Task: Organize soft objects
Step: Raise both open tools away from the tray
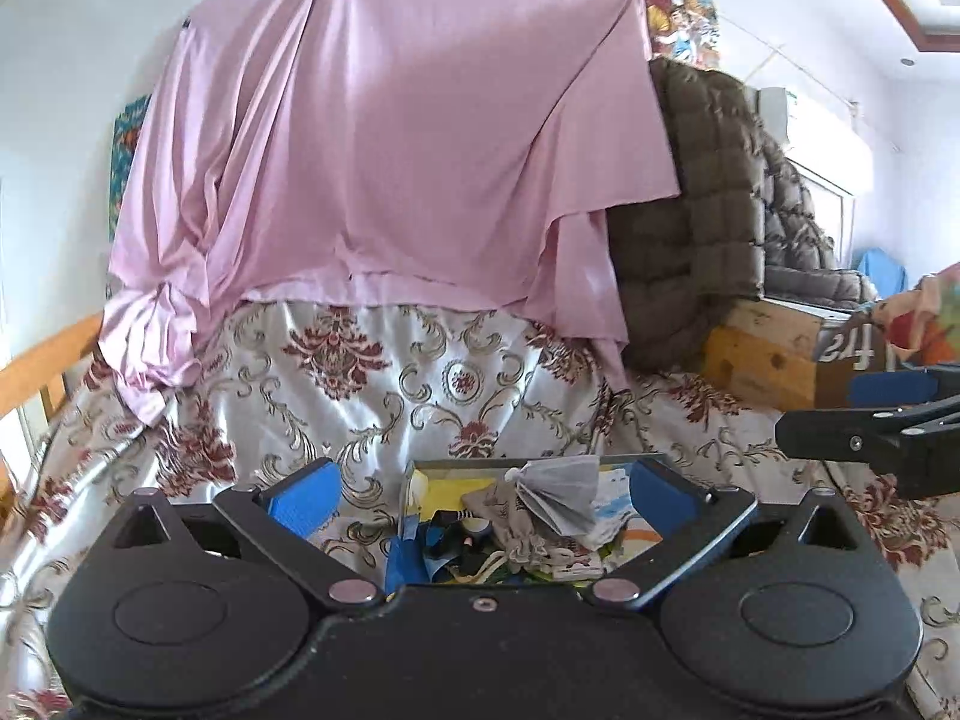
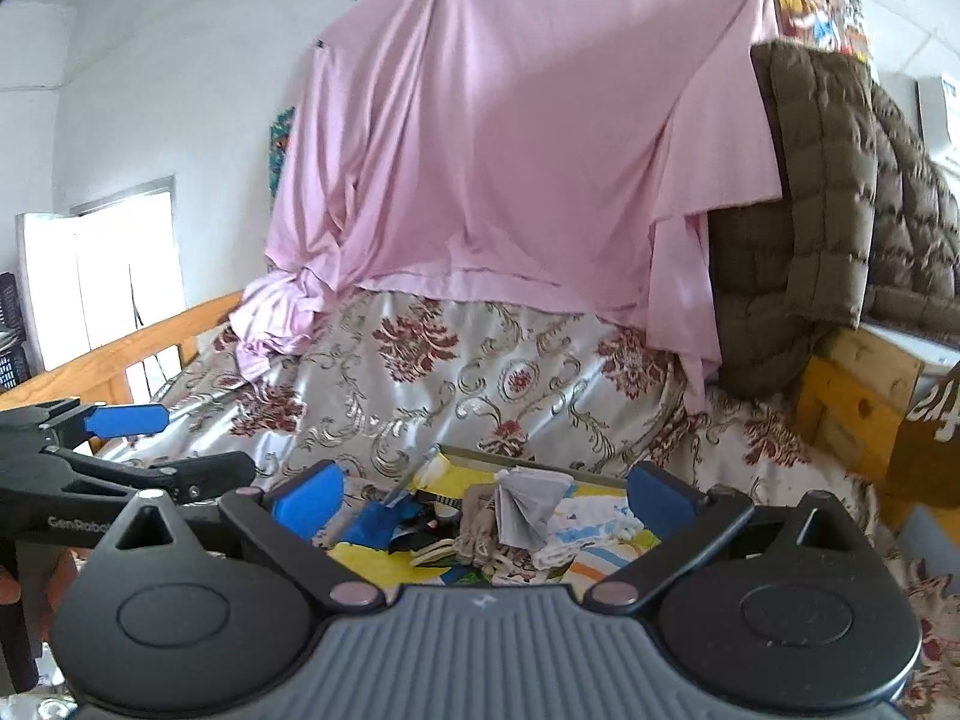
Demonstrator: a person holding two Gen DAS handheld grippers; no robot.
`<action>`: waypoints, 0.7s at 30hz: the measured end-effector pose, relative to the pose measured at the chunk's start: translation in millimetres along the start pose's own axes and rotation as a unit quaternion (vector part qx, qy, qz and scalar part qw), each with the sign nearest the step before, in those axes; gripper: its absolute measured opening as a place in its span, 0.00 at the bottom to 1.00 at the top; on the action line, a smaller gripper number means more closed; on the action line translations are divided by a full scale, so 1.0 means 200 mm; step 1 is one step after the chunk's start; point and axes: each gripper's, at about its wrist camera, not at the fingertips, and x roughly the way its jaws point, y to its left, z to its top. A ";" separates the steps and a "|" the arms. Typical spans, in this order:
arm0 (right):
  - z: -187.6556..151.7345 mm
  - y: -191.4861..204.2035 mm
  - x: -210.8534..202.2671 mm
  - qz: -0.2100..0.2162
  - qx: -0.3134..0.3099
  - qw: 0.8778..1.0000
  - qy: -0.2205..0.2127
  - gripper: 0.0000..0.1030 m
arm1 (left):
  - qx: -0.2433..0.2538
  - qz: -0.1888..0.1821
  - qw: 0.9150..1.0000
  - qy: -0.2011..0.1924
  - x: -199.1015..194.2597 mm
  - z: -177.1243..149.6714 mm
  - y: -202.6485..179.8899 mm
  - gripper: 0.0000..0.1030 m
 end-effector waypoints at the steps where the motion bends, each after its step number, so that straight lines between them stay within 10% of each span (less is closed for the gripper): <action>1: 0.00 0.01 -0.03 0.001 0.000 1.000 -0.003 1.00 | 0.002 0.000 1.000 -0.001 -0.03 0.00 -0.01 0.99; 21: -0.41 0.18 -0.25 0.001 -0.006 1.000 -0.005 1.00 | 0.020 0.033 0.999 0.031 -0.27 -0.27 0.00 0.99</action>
